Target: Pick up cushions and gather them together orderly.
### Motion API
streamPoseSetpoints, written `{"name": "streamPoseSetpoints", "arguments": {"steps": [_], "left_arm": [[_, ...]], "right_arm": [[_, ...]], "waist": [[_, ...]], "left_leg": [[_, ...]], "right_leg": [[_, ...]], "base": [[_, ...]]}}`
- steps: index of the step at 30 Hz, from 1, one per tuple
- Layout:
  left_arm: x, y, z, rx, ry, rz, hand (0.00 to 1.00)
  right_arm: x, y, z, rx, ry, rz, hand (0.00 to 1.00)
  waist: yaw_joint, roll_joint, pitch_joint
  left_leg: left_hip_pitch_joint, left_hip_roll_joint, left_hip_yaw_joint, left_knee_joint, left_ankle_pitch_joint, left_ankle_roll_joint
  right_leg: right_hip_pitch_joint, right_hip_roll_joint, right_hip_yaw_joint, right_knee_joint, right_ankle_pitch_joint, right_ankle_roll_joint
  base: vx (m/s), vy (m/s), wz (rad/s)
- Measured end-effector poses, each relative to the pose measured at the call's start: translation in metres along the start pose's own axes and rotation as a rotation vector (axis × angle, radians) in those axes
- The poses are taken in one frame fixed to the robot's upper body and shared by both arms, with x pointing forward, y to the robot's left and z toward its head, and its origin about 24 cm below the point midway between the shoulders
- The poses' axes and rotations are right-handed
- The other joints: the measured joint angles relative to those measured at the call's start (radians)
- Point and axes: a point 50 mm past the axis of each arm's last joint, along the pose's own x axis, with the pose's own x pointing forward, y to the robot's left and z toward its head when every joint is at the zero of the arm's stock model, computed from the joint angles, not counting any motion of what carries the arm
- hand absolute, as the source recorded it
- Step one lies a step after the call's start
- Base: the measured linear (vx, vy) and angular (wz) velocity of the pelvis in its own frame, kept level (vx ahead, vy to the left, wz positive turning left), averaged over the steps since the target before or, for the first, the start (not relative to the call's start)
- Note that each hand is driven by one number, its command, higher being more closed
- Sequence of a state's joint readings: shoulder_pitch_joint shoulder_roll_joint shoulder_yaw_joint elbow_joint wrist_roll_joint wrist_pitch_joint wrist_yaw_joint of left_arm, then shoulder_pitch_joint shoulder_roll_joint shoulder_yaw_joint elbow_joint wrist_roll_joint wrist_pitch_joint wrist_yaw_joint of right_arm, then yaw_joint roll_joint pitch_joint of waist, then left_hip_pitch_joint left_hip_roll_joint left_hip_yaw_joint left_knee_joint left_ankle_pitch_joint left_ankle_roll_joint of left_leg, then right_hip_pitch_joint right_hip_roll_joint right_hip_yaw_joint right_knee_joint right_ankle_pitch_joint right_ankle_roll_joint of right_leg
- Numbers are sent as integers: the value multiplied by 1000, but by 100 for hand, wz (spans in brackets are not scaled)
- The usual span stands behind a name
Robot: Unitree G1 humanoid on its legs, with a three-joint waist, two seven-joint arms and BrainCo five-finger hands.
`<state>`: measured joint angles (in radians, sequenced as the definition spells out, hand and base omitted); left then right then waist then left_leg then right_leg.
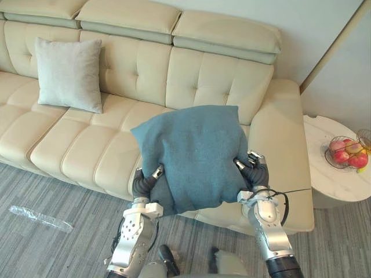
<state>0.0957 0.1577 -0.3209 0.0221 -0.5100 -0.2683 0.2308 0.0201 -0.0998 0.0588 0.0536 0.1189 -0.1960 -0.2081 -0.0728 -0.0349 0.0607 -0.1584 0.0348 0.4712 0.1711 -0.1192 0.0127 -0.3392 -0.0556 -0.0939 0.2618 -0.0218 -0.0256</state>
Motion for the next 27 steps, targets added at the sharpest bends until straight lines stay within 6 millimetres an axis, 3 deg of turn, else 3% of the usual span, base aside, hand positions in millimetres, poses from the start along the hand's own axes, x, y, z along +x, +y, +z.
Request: {"name": "streamPoseSetpoints", "arguments": {"steps": [1,3,4,7,8,9,10,13,14,15,16,17,19,20,23,27], "left_arm": [[1,-8,0,-14,-1,-28,100],[1,-13,-1,-23,-1,-56,100],[0,-15,-2,-27,6,-68,100],[-8,-16,-5,-42,24,-81,100],[-14,-19,-1,-66,8,-95,100],[-17,-23,1,-89,-2,-103,100],[-17,-25,2,-101,-11,-109,100],[-17,-29,8,-116,-38,-118,100],[-17,-28,8,-114,-36,-117,100],[-18,-27,7,-114,-32,-114,100],[-20,-23,5,-100,-18,-104,100],[-23,-20,3,-95,-9,-98,100],[-23,-20,3,-91,-8,-98,100],[-23,-18,1,-84,3,-94,100],[-23,-12,-1,-53,16,-95,100],[-23,-1,-1,-5,28,-83,100]], "right_arm": [[-3,-8,-1,-10,7,-24,100],[-9,-14,3,-14,-5,-40,100],[-15,-19,9,-13,-27,-57,100],[-32,-22,31,-1,-107,-61,100],[-36,-23,45,6,-165,-59,100],[-38,-22,52,13,-200,-57,100],[-38,-22,55,19,-221,-56,100],[-37,-20,58,32,-242,-57,100],[-36,-19,56,36,-236,-59,100],[-35,-19,54,34,-228,-60,100],[-35,-19,45,36,-190,-67,100],[-38,-19,36,46,-145,-82,100],[-38,-17,32,62,-123,-92,100],[-38,-16,31,65,-119,-91,100],[-33,-14,18,57,-71,-77,100],[-17,-5,2,41,-10,-30,100]], "waist": [[17,20,2],[17,30,-2],[17,29,6],[33,32,19],[56,40,17],[63,60,7],[67,61,6],[81,55,6],[83,54,6],[87,59,5],[90,48,3],[75,23,-8],[77,-2,-12],[74,-15,-15],[71,-17,-18],[73,-16,-17]], "left_leg": [[0,15,-24,32,-13,-5],[-13,27,-67,79,-15,-10],[-15,47,-71,154,-23,-21],[-66,134,-68,516,-25,-7],[-123,193,-76,646,-67,16],[-151,233,-92,659,-106,11],[-164,239,-112,631,-128,7],[-170,191,-271,385,-134,-31],[-153,156,-372,271,-105,-77],[-130,146,-410,206,-86,-103],[-99,128,-390,195,-22,-143],[-99,119,-340,211,-41,-119],[-115,110,-281,245,-66,-95],[-122,94,-253,248,-72,-85],[-120,73,-236,228,-72,-85],[-121,79,-193,173,-71,-84]], "right_leg": [[24,5,-9,-9,-3,-1],[43,-2,-48,-5,-7,-3],[84,-3,-61,-7,-19,1],[220,0,-58,-15,-86,1],[242,12,-36,-17,-136,-3],[242,24,-12,-10,-158,-10],[240,23,8,-2,-166,-4],[236,-5,110,1,-181,32],[233,-17,155,3,-189,67],[229,-19,177,8,-195,84],[229,-36,232,12,-202,117],[232,-60,255,-18,-169,131],[219,-84,285,-65,-122,156],[198,-103,305,-99,-70,182],[158,-118,353,-131,-10,190],[108,-104,397,-207,58,169]], "base": [[371,-25,35],[278,-16,43],[244,-36,53],[217,7,7],[179,99,-45],[192,148,-53],[197,177,-58],[217,288,-78],[174,303,-87],[238,402,-120],[295,435,-103],[311,431,-93],[271,377,-87],[228,366,-101],[100,166,-75],[-8,34,-71]]}}
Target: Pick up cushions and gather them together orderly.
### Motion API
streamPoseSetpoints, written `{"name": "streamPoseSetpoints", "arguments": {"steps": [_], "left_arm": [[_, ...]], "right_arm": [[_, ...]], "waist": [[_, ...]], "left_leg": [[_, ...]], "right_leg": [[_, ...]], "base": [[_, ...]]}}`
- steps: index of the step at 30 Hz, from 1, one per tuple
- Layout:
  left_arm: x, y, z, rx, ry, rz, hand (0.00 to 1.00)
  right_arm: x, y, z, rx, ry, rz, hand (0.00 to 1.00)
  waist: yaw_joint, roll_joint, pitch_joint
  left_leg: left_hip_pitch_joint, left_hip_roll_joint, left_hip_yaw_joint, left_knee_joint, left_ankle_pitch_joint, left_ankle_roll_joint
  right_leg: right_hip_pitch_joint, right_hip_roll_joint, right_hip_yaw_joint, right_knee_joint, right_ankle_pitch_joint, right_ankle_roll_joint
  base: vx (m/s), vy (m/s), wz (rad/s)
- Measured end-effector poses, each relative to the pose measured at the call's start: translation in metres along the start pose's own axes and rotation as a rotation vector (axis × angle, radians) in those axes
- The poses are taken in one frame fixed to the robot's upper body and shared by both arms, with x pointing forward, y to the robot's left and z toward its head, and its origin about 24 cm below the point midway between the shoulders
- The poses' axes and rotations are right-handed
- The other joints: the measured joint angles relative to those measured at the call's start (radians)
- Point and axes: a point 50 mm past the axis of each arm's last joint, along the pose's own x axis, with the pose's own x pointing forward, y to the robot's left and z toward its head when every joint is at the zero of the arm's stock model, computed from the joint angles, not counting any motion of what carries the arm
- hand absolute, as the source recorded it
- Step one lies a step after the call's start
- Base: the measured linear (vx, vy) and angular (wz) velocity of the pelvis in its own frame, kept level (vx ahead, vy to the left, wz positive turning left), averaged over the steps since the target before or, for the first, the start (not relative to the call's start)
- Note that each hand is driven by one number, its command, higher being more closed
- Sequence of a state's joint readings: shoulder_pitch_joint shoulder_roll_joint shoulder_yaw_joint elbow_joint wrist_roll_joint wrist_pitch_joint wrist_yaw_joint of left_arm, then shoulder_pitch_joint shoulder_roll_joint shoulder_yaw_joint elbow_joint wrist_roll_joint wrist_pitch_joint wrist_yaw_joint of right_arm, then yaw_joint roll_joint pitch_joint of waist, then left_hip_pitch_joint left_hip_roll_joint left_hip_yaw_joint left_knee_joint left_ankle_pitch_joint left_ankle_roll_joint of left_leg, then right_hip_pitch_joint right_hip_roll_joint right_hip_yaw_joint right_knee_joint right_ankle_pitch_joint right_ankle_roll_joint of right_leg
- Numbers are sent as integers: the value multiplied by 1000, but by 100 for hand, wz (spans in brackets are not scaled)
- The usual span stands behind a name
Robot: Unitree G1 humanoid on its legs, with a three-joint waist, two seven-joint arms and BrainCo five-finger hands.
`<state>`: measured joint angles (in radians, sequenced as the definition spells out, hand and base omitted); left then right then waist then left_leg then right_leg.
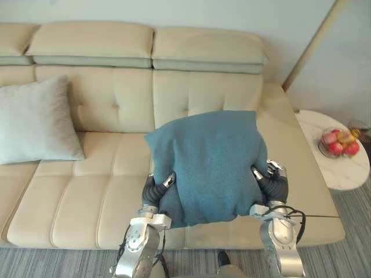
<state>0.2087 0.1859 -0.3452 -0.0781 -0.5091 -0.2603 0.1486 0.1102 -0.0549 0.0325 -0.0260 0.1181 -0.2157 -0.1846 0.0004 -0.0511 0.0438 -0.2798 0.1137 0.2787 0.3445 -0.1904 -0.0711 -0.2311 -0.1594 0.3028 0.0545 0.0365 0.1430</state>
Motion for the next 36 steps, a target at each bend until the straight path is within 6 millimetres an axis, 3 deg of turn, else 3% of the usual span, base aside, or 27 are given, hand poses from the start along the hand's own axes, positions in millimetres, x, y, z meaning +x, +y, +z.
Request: {"name": "streamPoseSetpoints", "arguments": {"steps": [3,9,15,23,26,29,30,31,32,36], "left_arm": [[1,8,-1,10,2,32,100],[10,3,7,24,-44,35,100],[48,-13,48,30,-249,61,100],[97,-61,149,38,-654,1,100],[129,-86,205,115,-804,-40,100],[149,-111,260,177,-916,-52,100],[151,-114,268,187,-927,-49,100],[156,-119,284,207,-945,-35,0],[162,-121,298,206,-952,-10,0],[174,-126,318,183,-917,58,0]], "right_arm": [[10,7,-2,-31,7,53,100],[17,11,5,-28,-27,58,100],[48,31,43,27,-187,49,100],[89,49,128,164,-491,-35,100],[121,56,174,211,-598,-82,100],[143,59,217,248,-666,-129,100],[146,60,223,253,-671,-135,100],[150,62,235,275,-680,-148,0],[156,63,246,307,-680,-166,0],[170,62,267,322,-655,-218,0]], "waist": [[0,2,1],[-3,12,5],[7,38,26],[34,57,39],[45,70,72],[50,85,120],[51,87,130],[52,88,147],[50,95,161],[51,101,175]], "left_leg": [[-11,2,30,-35,8,-1],[-40,12,8,-89,53,-21],[-111,22,-17,-89,96,-26],[-226,30,-51,-122,168,-31],[-254,25,-73,-199,236,-36],[-287,22,-98,-276,306,-41],[-288,23,-98,-291,317,-43],[-297,26,-101,-323,341,-45],[-312,28,-112,-347,361,-48],[-373,32,-126,-391,401,-52]], "right_leg": [[-48,4,5,-29,20,-8],[-86,18,-46,-40,23,-11],[-149,28,-77,-22,42,-18],[-260,38,-117,-7,68,-23],[-304,40,-139,-20,93,-24],[-349,46,-166,-37,121,-27],[-354,48,-169,-41,125,-30],[-373,53,-176,-46,132,-29],[-391,54,-186,-46,136,-31],[-463,58,-207,-44,144,-34]], "base": [[-65,-44,-57],[-100,-92,0],[-101,-56,14],[-77,-35,15],[-78,-44,20],[-93,-31,21],[-88,-24,15],[-83,-14,13],[-81,-9,13],[-54,2,12]]}}
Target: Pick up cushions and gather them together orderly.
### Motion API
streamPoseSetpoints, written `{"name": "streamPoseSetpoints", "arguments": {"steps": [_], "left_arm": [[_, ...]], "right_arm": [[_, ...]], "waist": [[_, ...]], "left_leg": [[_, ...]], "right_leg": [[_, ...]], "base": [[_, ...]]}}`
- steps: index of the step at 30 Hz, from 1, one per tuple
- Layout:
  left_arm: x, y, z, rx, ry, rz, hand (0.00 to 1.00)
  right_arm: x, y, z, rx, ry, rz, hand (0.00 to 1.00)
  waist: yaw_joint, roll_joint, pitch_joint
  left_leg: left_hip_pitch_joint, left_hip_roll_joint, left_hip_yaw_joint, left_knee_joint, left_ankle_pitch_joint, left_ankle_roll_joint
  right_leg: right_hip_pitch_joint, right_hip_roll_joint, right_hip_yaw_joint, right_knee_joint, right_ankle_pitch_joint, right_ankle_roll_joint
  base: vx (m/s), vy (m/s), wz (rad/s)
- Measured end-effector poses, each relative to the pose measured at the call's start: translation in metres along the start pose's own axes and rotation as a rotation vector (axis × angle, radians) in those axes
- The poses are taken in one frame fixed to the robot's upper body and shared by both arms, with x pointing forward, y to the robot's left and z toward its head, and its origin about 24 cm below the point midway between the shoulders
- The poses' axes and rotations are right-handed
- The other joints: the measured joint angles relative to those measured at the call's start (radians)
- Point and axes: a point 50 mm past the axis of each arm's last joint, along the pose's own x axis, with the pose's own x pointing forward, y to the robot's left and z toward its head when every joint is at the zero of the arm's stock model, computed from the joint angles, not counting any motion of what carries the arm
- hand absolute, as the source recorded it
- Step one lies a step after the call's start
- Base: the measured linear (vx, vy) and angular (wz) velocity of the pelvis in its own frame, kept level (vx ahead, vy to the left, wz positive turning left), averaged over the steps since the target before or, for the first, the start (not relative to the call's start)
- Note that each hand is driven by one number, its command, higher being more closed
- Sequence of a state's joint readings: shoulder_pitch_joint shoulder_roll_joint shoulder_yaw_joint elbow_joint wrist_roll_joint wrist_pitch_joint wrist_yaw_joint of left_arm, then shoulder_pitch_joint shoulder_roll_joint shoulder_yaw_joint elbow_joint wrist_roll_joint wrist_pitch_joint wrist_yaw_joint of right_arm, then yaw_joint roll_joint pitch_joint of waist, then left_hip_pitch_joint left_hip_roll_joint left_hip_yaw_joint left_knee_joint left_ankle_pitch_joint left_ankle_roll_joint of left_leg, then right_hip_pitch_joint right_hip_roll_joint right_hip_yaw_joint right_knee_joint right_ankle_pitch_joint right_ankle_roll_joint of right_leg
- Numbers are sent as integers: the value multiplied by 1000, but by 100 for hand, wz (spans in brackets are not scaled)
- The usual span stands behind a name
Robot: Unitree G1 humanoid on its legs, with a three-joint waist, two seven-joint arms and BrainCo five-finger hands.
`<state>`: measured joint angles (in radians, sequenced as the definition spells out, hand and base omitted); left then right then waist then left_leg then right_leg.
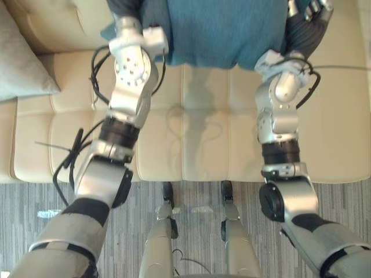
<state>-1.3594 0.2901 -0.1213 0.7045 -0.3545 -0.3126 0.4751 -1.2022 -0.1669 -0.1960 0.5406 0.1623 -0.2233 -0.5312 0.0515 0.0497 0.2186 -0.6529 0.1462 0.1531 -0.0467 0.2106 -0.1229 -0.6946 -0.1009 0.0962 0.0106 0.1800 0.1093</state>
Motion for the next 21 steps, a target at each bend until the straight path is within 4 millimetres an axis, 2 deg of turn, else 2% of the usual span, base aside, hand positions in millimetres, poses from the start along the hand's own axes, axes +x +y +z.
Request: {"name": "streamPoseSetpoints", "arguments": {"steps": [2,6,10,14,17,21], "left_arm": [[5,6,-8,3,65,53,0],[1,13,-29,21,177,101,0],[-4,13,-43,33,245,67,0],[-14,14,-59,38,322,50,0],[-23,27,-69,23,345,93,0],[-36,50,-78,24,342,115,0]], "right_arm": [[12,2,0,-28,35,-8,0],[23,2,-3,-16,100,-7,0],[32,-11,-11,15,175,-3,0],[23,-19,-28,12,240,-1,0],[16,-27,-40,-3,274,1,0],[4,-46,-49,-9,278,-1,0]], "waist": [[3,5,18],[6,12,34],[5,13,66],[-2,12,119],[-13,11,142],[-16,10,142]], "left_leg": [[-26,1,-4,-9,7,-1],[-73,4,-8,-10,13,-4],[-134,2,-5,-44,44,-12],[-167,4,1,-55,55,-14],[-178,8,7,-55,57,-16],[-162,20,26,-55,57,-16]], "right_leg": [[-26,0,-10,3,0,0],[-77,-1,-36,24,-1,0],[-166,-6,-57,63,-11,7],[-220,-3,-56,93,-28,2],[-237,0,-52,101,-28,2],[-245,11,-48,130,-30,-1]], "base": [[-32,12,7],[-12,13,8],[-4,15,6],[-7,8,-1],[-14,-4,-8],[-18,-12,-12]]}}
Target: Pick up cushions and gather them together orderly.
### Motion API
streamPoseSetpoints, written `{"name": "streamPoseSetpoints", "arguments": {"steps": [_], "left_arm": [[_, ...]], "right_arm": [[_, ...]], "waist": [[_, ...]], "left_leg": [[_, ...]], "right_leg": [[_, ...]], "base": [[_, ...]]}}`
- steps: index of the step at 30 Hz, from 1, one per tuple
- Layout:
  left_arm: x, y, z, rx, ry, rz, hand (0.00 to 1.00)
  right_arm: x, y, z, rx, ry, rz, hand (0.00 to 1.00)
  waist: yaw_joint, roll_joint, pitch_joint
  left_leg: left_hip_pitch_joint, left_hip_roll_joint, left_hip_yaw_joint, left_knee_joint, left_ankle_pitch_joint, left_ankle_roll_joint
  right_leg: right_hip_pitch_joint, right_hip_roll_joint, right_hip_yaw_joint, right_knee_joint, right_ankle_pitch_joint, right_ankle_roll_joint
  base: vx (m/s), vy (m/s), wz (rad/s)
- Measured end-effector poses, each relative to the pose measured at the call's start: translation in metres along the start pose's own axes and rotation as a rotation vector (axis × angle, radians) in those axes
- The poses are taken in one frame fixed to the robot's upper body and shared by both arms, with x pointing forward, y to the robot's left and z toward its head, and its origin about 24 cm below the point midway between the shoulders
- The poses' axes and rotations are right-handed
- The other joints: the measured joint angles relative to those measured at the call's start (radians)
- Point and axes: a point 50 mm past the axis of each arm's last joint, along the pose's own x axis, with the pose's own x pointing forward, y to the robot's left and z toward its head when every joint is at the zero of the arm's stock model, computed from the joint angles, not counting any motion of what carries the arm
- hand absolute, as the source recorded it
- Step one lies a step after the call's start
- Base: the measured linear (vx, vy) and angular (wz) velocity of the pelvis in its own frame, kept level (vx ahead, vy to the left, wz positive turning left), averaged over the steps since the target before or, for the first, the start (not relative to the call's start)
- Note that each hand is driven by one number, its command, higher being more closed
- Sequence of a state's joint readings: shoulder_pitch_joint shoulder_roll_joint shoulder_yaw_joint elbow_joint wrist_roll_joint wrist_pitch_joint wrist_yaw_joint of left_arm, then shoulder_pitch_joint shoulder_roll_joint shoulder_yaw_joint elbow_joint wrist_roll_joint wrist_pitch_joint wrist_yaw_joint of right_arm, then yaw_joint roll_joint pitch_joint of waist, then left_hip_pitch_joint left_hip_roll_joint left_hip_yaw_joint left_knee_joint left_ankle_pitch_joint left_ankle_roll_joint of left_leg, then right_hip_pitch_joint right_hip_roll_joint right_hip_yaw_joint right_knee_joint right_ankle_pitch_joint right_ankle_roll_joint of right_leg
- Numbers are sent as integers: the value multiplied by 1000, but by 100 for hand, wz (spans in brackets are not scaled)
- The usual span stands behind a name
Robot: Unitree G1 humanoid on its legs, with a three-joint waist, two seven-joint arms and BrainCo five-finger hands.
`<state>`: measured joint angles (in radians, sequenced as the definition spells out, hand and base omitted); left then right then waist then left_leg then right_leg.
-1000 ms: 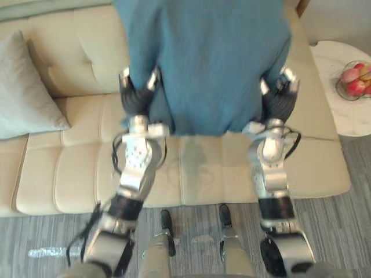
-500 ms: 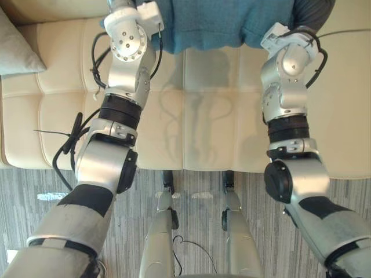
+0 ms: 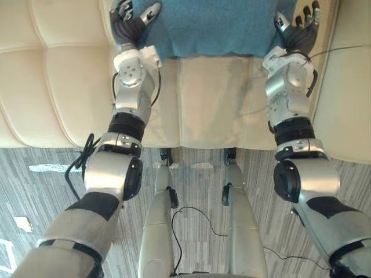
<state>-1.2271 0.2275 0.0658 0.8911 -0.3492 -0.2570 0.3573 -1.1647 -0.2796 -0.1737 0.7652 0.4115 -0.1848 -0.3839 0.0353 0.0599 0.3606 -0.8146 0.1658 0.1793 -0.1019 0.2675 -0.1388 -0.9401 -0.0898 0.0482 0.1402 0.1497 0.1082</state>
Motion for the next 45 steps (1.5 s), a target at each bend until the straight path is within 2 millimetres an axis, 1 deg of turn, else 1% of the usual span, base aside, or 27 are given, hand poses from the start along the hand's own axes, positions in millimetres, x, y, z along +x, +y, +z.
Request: {"name": "streamPoseSetpoints", "arguments": {"steps": [5,6,7,8,10,11,13,14,17,18,19,20,21,22,23,24,25,27,29,30,31,33,34,35,38,40,45], "left_arm": [[-6,30,-10,41,1,34,0],[-9,39,-12,47,-3,32,0],[-11,42,-14,51,-4,32,0],[-19,56,-19,59,-2,33,0],[-28,68,-22,58,-15,34,0],[-39,81,-22,49,-37,30,0],[-54,100,-23,52,-55,34,0],[-59,104,-24,50,-59,35,0],[-103,135,-42,85,0,43,0],[-114,140,-48,96,28,38,0],[-133,146,-59,113,83,19,0],[-143,148,-64,126,113,10,0],[-170,154,-81,150,202,-7,0],[-181,155,-88,154,242,-13,0],[-201,157,-101,159,319,-23,0],[-211,158,-108,162,358,-26,0],[-235,161,-127,166,467,-19,0],[-279,168,-161,182,701,8,0],[-310,174,-179,201,856,24,0],[-331,179,-189,234,956,30,0],[-340,181,-193,256,1003,26,0],[-373,189,-201,324,1153,22,0],[-380,192,-201,337,1183,24,0],[-396,201,-201,367,1253,44,0],[-423,217,-197,409,1360,96,0],[-434,223,-194,424,1400,117,0],[-450,236,-187,445,1461,172,0]], "right_arm": [[-14,-31,-16,-54,2,-9,0],[-20,-48,-18,-77,-6,-26,0],[-22,-55,-18,-88,-9,-35,0],[-30,-80,-17,-113,-27,-74,0],[-39,-102,-9,-155,-72,-103,0],[-50,-124,-2,-191,-109,-129,0],[-69,-146,-1,-250,-118,-149,0],[-74,-150,-1,-269,-120,-148,0],[-120,-178,-16,-363,-46,-142,0],[-130,-182,-21,-376,-21,-136,0],[-148,-190,-29,-400,31,-135,0],[-157,-195,-34,-415,60,-134,0],[-181,-204,-49,-437,159,-134,0],[-191,-207,-56,-437,202,-133,0],[-209,-212,-72,-432,295,-131,0],[-217,-214,-80,-427,340,-131,0],[-241,-220,-101,-415,463,-144,0],[-284,-226,-138,-377,698,-170,0],[-313,-231,-154,-381,838,-195,0],[-332,-235,-163,-379,926,-212,0],[-341,-237,-166,-382,968,-217,0],[-368,-247,-174,-422,1107,-234,0],[-374,-250,-174,-434,1134,-239,0],[-389,-258,-175,-452,1200,-269,0],[-413,-274,-171,-487,1309,-335,0],[-424,-281,-168,-495,1350,-369,0],[-430,-292,-163,-543,1395,-383,0]], "waist": [[-12,-1,0],[-19,-3,1],[-21,-4,2],[-30,-8,1],[-35,-9,1],[-35,-12,1],[-35,-26,-5],[-34,-27,-5],[-35,-62,-27],[-35,-68,-31],[-34,-75,-39],[-33,-78,-50],[-31,-86,-87],[-29,-87,-97],[-27,-92,-111],[-27,-93,-121],[-27,-94,-153],[-26,-91,-184],[-27,-85,-217],[-27,-80,-232],[-27,-79,-237],[-27,-74,-257],[-27,-73,-263],[-28,-69,-273],[-33,-62,-295],[-35,-59,-303],[-34,-57,-314]], "left_leg": [[18,7,18,0,0,0],[30,10,20,0,0,0],[35,12,20,0,0,0],[62,18,20,0,0,0],[86,21,19,0,-2,-2],[118,26,18,0,-6,-5],[160,33,19,1,-12,-9],[172,33,17,1,-14,-8],[252,38,16,39,-57,-5],[276,38,17,47,-71,-4],[313,37,15,53,-81,-2],[329,36,16,53,-87,-3],[367,32,15,55,-101,-1],[384,31,15,55,-106,-1],[425,27,16,57,-118,-1],[439,26,16,58,-124,0],[466,22,17,73,-142,1],[538,17,27,93,-173,-4],[563,17,30,110,-193,-4],[585,18,34,120,-206,-6],[596,18,36,123,-211,-6],[639,17,49,121,-226,-2],[647,18,53,121,-229,0],[673,18,60,121,-237,-5],[716,18,62,118,-255,-9],[737,17,60,118,-265,-11],[763,15,46,123,-271,-19]], "right_leg": [[2,9,11,15,-8,-9],[14,12,11,14,-8,-9],[19,14,11,15,-8,-9],[45,19,9,16,-9,-9],[71,22,4,17,-19,-13],[95,26,1,33,-32,-18],[131,35,-3,48,-51,-24],[143,36,-7,50,-56,-24],[219,39,-11,96,-106,-32],[242,39,-12,103,-121,-26],[283,37,-16,108,-134,-30],[296,36,-16,112,-139,-34],[335,33,-20,118,-157,-34],[353,31,-21,118,-162,-33],[393,27,-22,118,-173,-31],[410,26,-22,117,-177,-31],[444,21,-24,116,-189,-31],[521,14,-20,112,-208,-28],[556,11,-20,105,-214,-28],[584,11,-18,95,-215,-26],[597,11,-17,91,-216,-26],[637,10,-10,72,-218,-25],[645,10,-9,67,-218,-24],[671,10,-7,56,-217,-23],[720,10,-5,27,-215,-20],[749,10,-5,7,-211,-16],[805,7,-17,-32,-199,-16]], "base": [[-34,-23,-10],[-28,-19,-6],[-43,-33,-7],[-44,-37,-3],[-47,-41,1],[-39,-38,1],[-35,-52,-1],[-24,-61,1],[19,-80,5],[51,-49,10],[56,-32,7],[87,-31,12],[109,-20,9],[121,-13,10],[96,0,5],[88,9,6],[112,9,1],[133,11,-4],[71,10,-5],[57,11,-6],[50,16,-10],[23,17,-14],[33,20,-18],[33,15,-12],[26,11,-4],[45,15,-3],[66,9,6]]}}
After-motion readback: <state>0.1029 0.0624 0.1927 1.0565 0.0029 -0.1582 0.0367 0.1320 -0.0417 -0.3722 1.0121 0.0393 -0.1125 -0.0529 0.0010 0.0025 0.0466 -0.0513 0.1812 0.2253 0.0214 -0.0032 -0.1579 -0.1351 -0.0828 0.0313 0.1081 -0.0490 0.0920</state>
